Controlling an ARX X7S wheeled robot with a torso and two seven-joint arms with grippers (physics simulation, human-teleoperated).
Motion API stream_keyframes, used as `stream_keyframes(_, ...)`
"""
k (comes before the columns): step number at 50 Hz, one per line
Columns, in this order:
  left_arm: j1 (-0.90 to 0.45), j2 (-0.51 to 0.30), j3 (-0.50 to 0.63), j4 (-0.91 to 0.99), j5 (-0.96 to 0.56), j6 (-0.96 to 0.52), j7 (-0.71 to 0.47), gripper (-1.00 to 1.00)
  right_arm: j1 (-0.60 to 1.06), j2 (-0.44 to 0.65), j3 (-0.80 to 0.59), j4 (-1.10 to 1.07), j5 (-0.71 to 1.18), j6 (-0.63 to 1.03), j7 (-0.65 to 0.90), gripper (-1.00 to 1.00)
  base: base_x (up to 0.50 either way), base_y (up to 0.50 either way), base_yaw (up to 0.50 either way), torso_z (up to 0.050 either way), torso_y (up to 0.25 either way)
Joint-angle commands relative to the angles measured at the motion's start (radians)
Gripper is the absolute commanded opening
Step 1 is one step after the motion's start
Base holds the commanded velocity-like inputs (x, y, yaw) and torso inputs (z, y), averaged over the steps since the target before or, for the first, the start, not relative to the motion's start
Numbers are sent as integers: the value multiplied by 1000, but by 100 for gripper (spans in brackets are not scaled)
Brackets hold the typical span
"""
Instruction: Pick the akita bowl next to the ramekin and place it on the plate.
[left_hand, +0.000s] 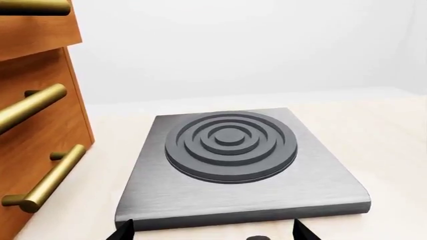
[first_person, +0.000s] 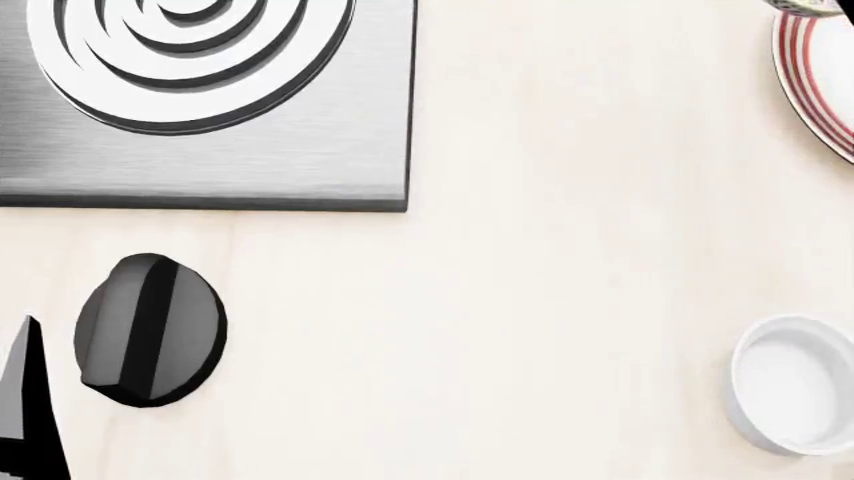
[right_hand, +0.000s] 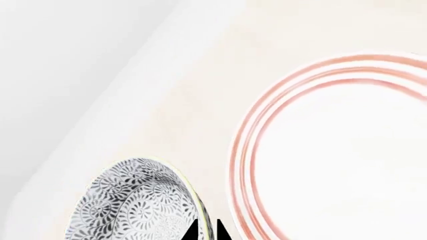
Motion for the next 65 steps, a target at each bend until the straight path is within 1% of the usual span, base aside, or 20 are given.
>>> stream_keyframes(1,-5,2,1,-1,-2,-3,1,100,-6,22,17,-6,-11,-15,-6,-100,0,0,0,0,0)
stream_keyframes(18,-12,5,3,2,-6,-10,2,100,-35,51,28,5,-24,-33,-7,-100,0,0,0,0,1)
stream_keyframes(43,-9,10,11,-4,3,-13,5,100,-37,61,19,68,-62,-56,-57,-100,0,0,0,0,1)
stream_keyframes(54,-6,6,12,-2,5,-13,4,100,-22,57,7,108,-85,-63,-66,-100,0,0,0,0,0)
stream_keyframes(65,-4,4,12,-6,7,-10,7,100,63,34,-38,214,-145,-62,-90,-100,0,0,0,0,1)
